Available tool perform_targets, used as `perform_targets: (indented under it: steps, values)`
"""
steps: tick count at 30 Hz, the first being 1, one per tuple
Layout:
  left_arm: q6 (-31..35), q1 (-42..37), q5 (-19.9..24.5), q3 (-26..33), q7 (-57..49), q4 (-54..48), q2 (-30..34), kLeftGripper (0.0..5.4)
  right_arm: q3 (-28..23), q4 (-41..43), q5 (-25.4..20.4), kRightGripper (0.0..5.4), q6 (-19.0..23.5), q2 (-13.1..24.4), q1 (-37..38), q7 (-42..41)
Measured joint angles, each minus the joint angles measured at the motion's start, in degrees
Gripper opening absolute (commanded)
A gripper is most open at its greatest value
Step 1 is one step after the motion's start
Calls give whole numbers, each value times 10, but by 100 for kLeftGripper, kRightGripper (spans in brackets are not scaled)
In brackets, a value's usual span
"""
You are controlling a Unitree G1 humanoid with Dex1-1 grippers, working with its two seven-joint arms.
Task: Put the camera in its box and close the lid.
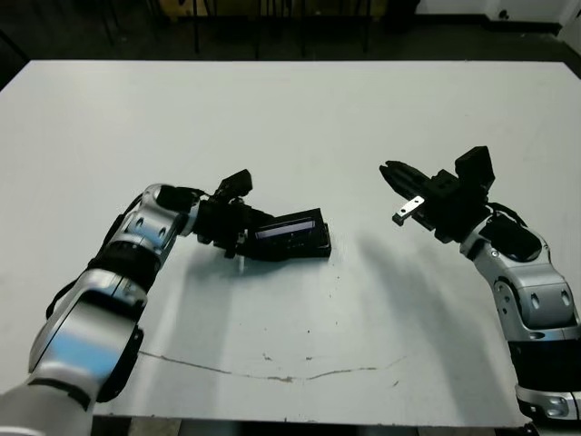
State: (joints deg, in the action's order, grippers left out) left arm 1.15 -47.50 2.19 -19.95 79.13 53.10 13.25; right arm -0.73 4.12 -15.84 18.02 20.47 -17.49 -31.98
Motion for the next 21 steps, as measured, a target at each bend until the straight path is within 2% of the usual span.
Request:
perform_targets:
  steps: [7, 21]
  values:
    - [-45, -43, -27, -13, 12, 74, -20, 276, -2, -6, -1, 0, 0, 3, 0, -10]
    - [-60, -75, -68, -46, 11, 83, -27, 276, -2, -6, -2, 0, 0, 4, 0, -10]
